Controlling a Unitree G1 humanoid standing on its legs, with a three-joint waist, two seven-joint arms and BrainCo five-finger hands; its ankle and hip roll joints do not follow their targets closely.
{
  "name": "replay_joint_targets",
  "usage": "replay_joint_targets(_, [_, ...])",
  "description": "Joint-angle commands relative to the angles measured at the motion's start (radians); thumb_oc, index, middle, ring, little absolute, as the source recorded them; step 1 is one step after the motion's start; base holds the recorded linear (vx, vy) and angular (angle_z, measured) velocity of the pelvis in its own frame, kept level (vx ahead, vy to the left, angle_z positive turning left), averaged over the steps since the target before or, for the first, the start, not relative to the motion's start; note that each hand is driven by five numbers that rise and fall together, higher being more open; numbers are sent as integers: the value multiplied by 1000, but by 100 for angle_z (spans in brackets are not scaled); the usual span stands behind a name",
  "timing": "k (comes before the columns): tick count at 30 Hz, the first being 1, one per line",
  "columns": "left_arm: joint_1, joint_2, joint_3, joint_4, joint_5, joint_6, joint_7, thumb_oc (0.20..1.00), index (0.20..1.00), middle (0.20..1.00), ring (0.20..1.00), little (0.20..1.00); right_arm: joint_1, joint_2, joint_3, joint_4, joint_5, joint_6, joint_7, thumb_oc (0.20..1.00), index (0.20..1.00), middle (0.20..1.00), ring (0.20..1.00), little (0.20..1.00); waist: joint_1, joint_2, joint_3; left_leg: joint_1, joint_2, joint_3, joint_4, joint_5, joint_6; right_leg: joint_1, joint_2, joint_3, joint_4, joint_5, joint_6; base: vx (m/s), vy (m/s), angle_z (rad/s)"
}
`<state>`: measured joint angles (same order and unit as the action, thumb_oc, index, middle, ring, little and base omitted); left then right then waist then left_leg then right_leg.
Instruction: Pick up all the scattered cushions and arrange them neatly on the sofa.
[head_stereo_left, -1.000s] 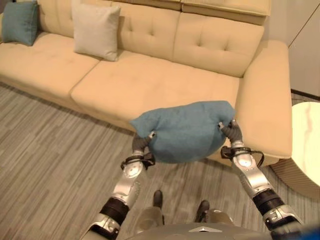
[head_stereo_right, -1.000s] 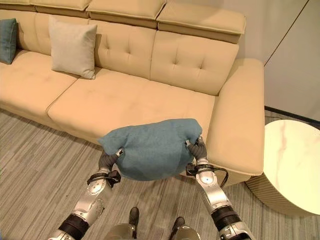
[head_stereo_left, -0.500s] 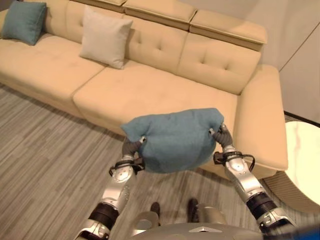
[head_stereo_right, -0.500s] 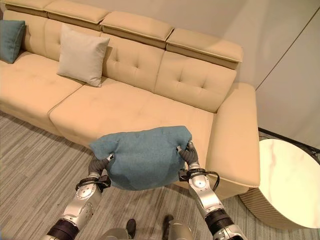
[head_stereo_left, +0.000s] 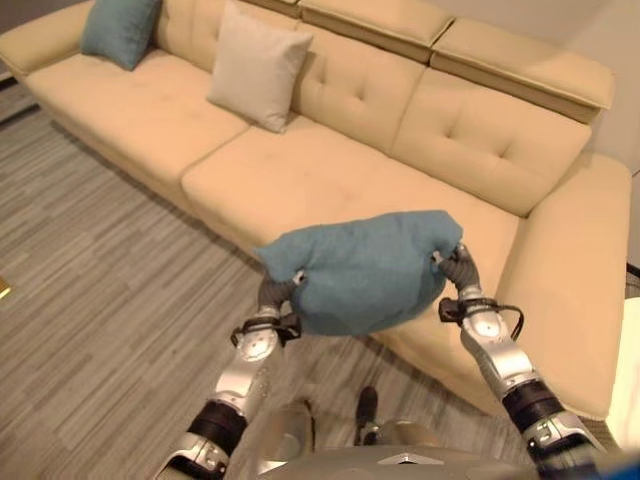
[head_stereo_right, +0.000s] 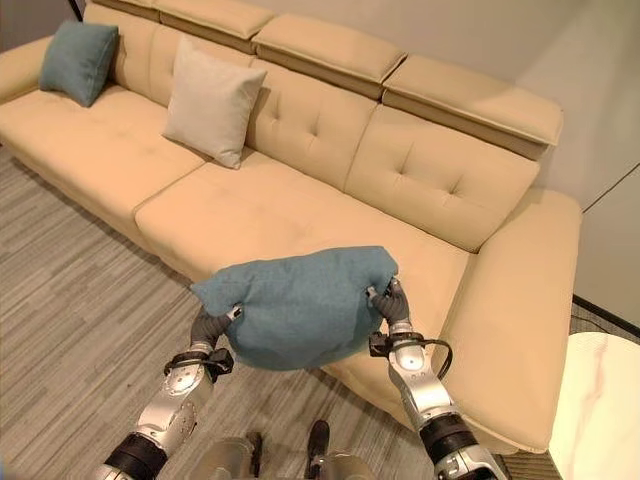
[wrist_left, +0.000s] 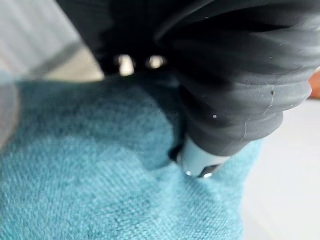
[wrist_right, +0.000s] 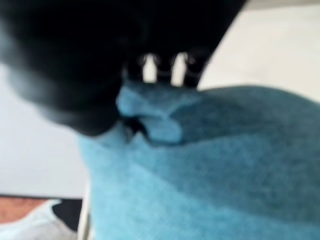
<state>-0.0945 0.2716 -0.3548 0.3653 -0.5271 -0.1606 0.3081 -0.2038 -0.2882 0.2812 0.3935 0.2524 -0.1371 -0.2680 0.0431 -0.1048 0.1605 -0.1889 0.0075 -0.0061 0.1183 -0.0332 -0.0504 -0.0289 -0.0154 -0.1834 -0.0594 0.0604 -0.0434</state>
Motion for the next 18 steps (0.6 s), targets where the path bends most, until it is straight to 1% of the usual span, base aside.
replay_joint_targets(1, [-74, -22, -30, -153, 37, -73, -53, 200, 200, 200, 200, 200, -82, 38, 36, -79, 0, -107, 20, 200, 200, 200, 200, 200, 25, -1, -54, -37, -7, 7, -5, 117, -21, 82, -5, 16, 50, -80, 140, 288, 153, -5])
replay_joint_targets(2, [-67, -20, -26, -154, 30, -73, -56, 200, 200, 200, 200, 200, -77, 40, 34, -79, 1, -105, 25, 200, 200, 200, 200, 200, 28, -2, -61, -15, -8, 10, -23, 101, -11, 89, -5, 18, 55, -91, 142, 162, 90, -26])
replay_joint_targets(4, [-56, -14, -27, -155, 37, -67, -60, 200, 200, 200, 200, 200, -65, 52, 33, -83, -6, -104, 30, 200, 200, 200, 200, 200, 29, -6, -73, 17, -13, 6, -46, 94, 2, 91, -15, 14, 86, -106, 152, 231, 162, -42])
replay_joint_targets(7, [-53, -9, -31, -160, 42, -63, -58, 200, 200, 200, 200, 200, -62, 64, 33, -81, -21, -102, 31, 200, 200, 200, 200, 200, 28, -4, -76, 67, -29, 13, -56, 69, 26, 74, -41, 28, 186, -109, 173, 185, 227, -16])
replay_joint_targets(8, [-48, -5, -32, -166, 45, -62, -56, 200, 200, 200, 200, 200, -57, 71, 35, -85, -29, -98, 35, 200, 200, 200, 200, 200, 22, 0, -68, 95, -40, 25, -59, 56, 48, 23, -71, 42, 304, -35, 208, 165, 314, -19])
replay_joint_targets(9, [-49, 0, -32, -168, 44, -63, -55, 200, 200, 200, 200, 200, -62, 73, 38, -83, -32, -98, 35, 200, 200, 200, 200, 200, 18, 7, -61, 106, -41, 28, -57, 47, 60, 3, -81, 44, 366, -4, 221, 140, 307, -28])
replay_joint_targets(11, [-48, 7, -28, -172, 57, -63, -53, 200, 200, 200, 200, 200, -65, 81, 44, -82, -37, -98, 37, 200, 200, 200, 200, 200, 12, 21, -50, 131, -34, 37, -56, 29, 71, -42, -92, 36, 448, -1, 220, 91, 177, -16])
replay_joint_targets(12, [-48, 7, -28, -172, 57, -63, -53, 200, 200, 200, 200, 200, -65, 81, 44, -82, -37, -98, 37, 200, 200, 200, 200, 200, 12, 21, -50, 131, -34, 37, -55, 29, 71, -42, -92, 36, 448, -1, 220, 145, 160, -20])
replay_joint_targets(13, [-40, 10, -21, -174, 65, -64, -53, 200, 200, 200, 200, 200, -60, 84, 45, -82, -42, -94, 40, 200, 200, 200, 200, 200, 12, 28, -50, 157, -36, 41, -54, 10, 76, -76, -111, -3, 446, 4, 209, 165, 134, -30])
replay_joint_targets(14, [-36, 11, -16, -177, 65, -65, -56, 200, 200, 200, 200, 200, -58, 84, 45, -80, -43, -91, 44, 200, 200, 200, 200, 200, 10, 31, -51, 173, -37, 41, -62, 4, 77, -90, -119, -24, 423, 8, 205, 236, 153, -38])
replay_joint_targets(16, [-26, 14, -8, -179, 63, -65, -64, 200, 200, 200, 200, 200, -58, 85, 44, -72, -38, -90, 49, 200, 200, 200, 200, 200, 14, 29, -53, 205, -36, 55, -81, -13, 69, -101, -141, -115, 310, 9, 200, 239, 53, -42])
replay_joint_targets(17, [-18, 14, 4, -183, 64, -63, -71, 200, 200, 200, 200, 200, -56, 84, 41, -72, -36, -92, 51, 200, 200, 200, 200, 200, 9, 19, -49, 224, -48, 59, -78, -28, 62, -125, -131, -163, 206, 32, 211, 208, 23, -64])
replay_joint_targets(18, [-18, 14, 4, -183, 64, -63, -71, 200, 200, 200, 200, 200, -56, 84, 41, -72, -36, -92, 51, 200, 200, 200, 200, 200, 9, 20, -48, 226, -47, 59, -78, -29, 62, -122, -129, -164, 202, 33, 211, 216, 24, -77])
